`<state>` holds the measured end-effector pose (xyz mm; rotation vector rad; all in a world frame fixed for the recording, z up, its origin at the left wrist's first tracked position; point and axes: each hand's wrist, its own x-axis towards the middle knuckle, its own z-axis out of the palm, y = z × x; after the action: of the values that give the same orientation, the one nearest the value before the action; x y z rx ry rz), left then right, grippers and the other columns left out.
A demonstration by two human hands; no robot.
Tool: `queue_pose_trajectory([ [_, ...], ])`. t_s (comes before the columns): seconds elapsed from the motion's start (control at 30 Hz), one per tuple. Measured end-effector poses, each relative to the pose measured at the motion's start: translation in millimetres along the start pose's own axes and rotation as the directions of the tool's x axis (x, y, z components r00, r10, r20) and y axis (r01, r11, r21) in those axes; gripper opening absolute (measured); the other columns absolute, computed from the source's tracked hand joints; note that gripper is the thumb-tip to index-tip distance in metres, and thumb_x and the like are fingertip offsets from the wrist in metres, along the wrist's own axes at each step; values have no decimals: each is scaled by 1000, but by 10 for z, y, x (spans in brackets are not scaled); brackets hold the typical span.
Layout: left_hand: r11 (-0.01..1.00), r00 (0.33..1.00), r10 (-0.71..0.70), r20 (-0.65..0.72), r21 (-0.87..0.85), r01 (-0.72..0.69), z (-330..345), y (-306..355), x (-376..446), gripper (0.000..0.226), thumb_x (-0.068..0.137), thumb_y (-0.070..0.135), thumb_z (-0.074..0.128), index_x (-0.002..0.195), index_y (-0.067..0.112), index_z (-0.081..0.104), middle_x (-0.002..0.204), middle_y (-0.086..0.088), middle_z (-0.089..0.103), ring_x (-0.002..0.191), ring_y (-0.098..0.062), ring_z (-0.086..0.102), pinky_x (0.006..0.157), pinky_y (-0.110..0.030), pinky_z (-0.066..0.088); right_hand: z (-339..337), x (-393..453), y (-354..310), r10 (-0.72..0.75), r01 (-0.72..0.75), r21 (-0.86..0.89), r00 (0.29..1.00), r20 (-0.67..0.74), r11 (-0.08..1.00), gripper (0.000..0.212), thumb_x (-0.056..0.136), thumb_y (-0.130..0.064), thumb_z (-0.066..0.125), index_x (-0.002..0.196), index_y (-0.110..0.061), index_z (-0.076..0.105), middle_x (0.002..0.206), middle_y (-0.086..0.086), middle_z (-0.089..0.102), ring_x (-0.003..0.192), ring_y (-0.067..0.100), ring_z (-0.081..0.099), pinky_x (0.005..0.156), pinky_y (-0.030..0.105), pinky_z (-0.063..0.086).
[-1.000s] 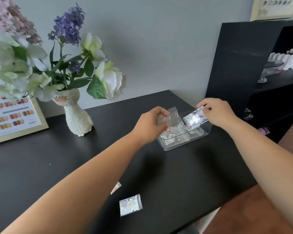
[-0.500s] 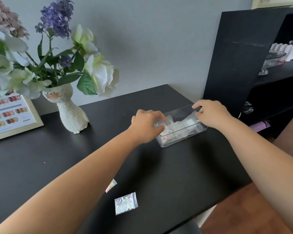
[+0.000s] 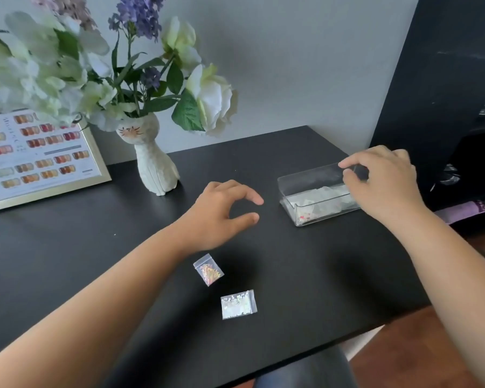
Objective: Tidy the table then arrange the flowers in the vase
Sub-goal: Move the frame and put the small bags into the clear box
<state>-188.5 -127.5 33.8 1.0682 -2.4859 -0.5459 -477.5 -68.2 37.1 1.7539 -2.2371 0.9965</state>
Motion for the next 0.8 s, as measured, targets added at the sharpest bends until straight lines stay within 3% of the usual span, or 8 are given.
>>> queue_pose_trajectory([
  [0.03, 1000, 1000, -22, 20, -6, 22, -42, -73, -127, 25, 88, 40, 64, 113, 42, 60, 118, 22, 55, 116, -16, 39, 94, -16, 33, 12, -95, -87, -35, 35, 71, 999, 6, 997, 19, 89, -25, 55, 99, -30, 70, 105, -6, 60, 103, 28, 44, 86, 41, 38],
  [0.1, 997, 993, -81, 83, 22, 79, -96, -232, -368, 30, 86, 43, 66, 116, 46, 59, 119, 25, 52, 117, -15, 36, 87, -16, 35, 64, -310, -267, -121, 113, 165, 992, 37, 980, 19, 88, -21, 56, 97, -27, 71, 102, -9, 60, 102, 24, 46, 89, 38, 39],
  [0.23, 981, 948, -178, 262, 120, 151, -164, -510, -732, 41, 82, 55, 66, 121, 54, 53, 125, 33, 43, 123, -11, 28, 105, -33, 32, 182, -750, -600, -269, 167, 386, 936, 227, 907, 18, 87, -18, 63, 94, -32, 72, 93, -11, 65, 92, 11, 54, 77, 12, 36],
  [0.37, 975, 911, -204, 360, 155, 157, -164, -611, -881, 48, 83, 52, 67, 127, 57, 49, 133, 29, 37, 126, -11, 26, 110, -38, 28, 352, -1058, -818, -388, 129, 463, 759, 522, 877, 19, 82, -40, 67, 101, -46, 68, 96, -22, 62, 90, 2, 55, 73, 11, 39],
  [0.47, 980, 926, -183, 329, 136, 145, -124, -601, -893, 48, 84, 52, 66, 128, 55, 49, 130, 26, 39, 122, -12, 29, 110, -39, 30, 473, -1162, -892, -397, 159, 398, 656, 641, 904, 38, 75, -58, 67, 111, -47, 65, 105, -27, 53, 97, -8, 47, 79, 12, 36],
  [0.57, 983, 932, -174, 319, 111, 146, -93, -555, -847, 48, 85, 54, 64, 130, 55, 48, 126, 21, 40, 118, -13, 32, 108, -38, 32, 530, -1198, -940, -377, 201, 331, 662, 648, 922, 49, 68, -65, 68, 112, -45, 65, 106, -28, 47, 106, -6, 41, 88, 20, 37],
  [0.63, 985, 931, -157, 331, 118, 124, -77, -525, -814, 44, 85, 52, 65, 127, 54, 51, 123, 17, 40, 114, -14, 33, 104, -35, 33, 539, -1225, -959, -366, 198, 322, 682, 633, 926, 43, 68, -62, 71, 107, -44, 67, 105, -26, 47, 105, -4, 42, 89, 22, 39],
  [0.8, 990, 930, -143, 340, 51, 134, -84, -496, -752, 27, 82, 42, 73, 106, 37, 61, 115, 11, 43, 106, -12, 46, 90, -26, 40, 535, -1278, -948, -350, 143, 364, 720, 599, 920, 22, 68, -50, 76, 83, -39, 66, 101, -25, 51, 97, -4, 45, 75, 13, 35],
])
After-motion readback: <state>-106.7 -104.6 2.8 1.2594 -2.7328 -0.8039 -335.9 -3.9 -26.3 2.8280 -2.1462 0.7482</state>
